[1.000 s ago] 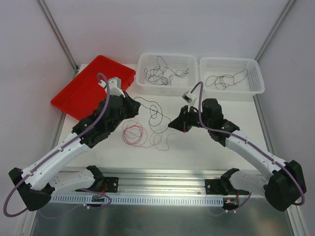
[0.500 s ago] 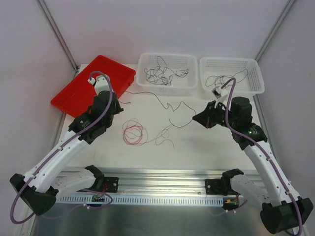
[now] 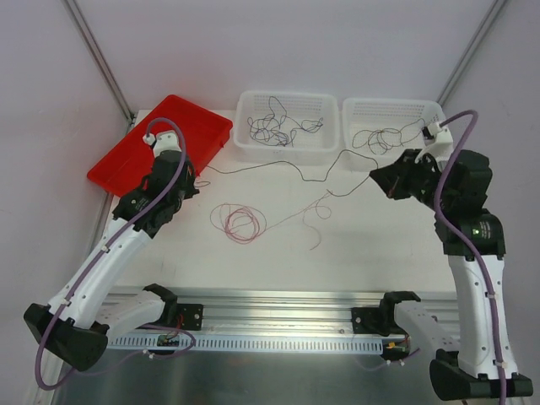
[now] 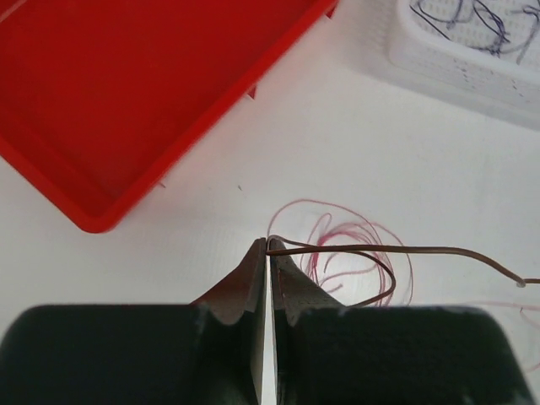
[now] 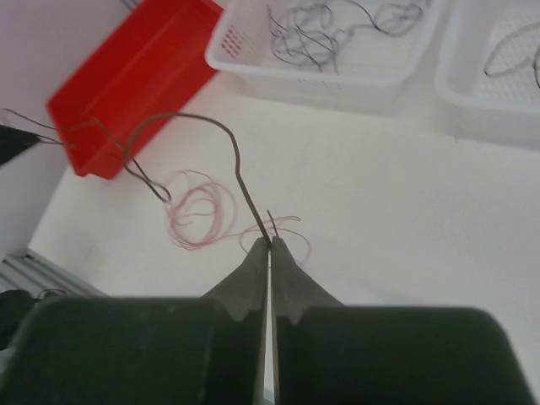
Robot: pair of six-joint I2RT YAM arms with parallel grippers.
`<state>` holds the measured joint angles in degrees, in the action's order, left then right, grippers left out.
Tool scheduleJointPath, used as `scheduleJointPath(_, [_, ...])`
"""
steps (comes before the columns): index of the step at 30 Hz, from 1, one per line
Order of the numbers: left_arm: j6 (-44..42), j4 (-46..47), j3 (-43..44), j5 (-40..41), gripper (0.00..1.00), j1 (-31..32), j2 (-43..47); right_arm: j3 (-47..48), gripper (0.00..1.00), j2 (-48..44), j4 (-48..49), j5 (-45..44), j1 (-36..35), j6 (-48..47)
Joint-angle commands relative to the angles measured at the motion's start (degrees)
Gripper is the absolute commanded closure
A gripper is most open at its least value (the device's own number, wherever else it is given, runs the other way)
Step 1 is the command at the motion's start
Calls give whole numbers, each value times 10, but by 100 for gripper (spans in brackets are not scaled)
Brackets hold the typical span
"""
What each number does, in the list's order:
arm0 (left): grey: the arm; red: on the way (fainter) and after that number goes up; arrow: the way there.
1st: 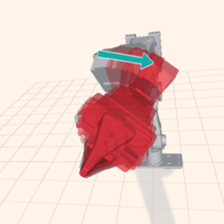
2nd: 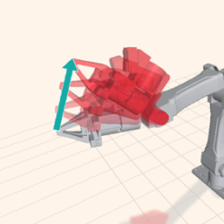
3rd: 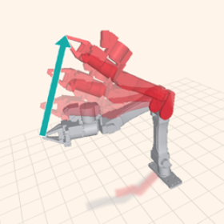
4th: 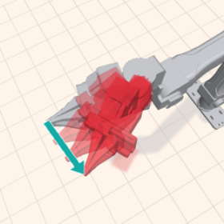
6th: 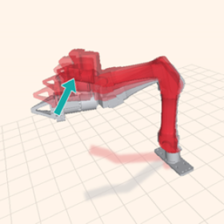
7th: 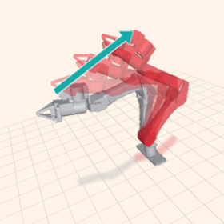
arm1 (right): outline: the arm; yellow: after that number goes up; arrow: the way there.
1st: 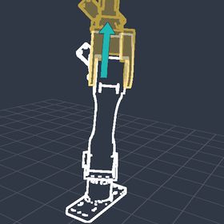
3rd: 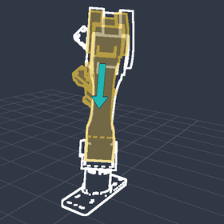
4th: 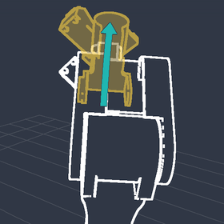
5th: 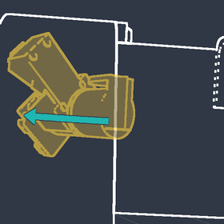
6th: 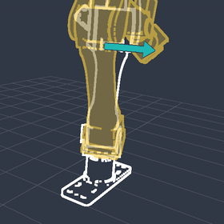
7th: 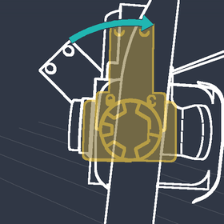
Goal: Untangle the cables
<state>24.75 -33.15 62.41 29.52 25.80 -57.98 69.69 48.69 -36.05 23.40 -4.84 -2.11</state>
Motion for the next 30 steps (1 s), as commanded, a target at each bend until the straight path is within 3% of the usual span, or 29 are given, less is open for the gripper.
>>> scheduleJointPath(1, [21, -10, -9, -93, 100, -1, -5, 107, 99, 35, 4, 142, 2, 50])
scheduleJointPath(2, [36, -10, -12, -111, 100, -1, -9, 124, 99, 72, 2, 220, 1, 73])
scheduleJointPath(4, [47, -2, -17, -167, 100, -1, -20, 142, 99, 97, -27, 231, -9, 86])
scheduleJointPath(6, [55, 13, -24, -198, 100, 3, -28, 127, 99, 112, -74, 127, -33, 58])
scheduleJointPath(10, [58, 36, -31, -256, 100, 14, -35, 78, 99, 165, -184, 83, -78, 5])
scheduleJointPath(16, [59, 65, -40, -292, 100, 39, -47, 74, 99, 202, -316, -70, -149, -61])
scheduleJointPath(19, [63, 77, -45, -294, 100, 52, -55, 95, 99, 209, -356, -51, -156, -85])
scheduleJointPath(22, [63, 82, -45, -294, 100, 59, -64, 131, 99, 219, -406, -90, -171, -97])
scheduleJointPath(25, [55, 84, -45, -290, 100, 65, -66, 154, 99, 198, -415, -52, -170, -107])
scheduleJointPath(27, [52, 84, -47, -281, 100, 65, -63, 204, 99, 220, -488, -124, -173, -114])
scheduleJointPath(30, [50, 98, -52, -285, 99, 65, -66, 204, 99, 187, -445, -44, -171, -127])
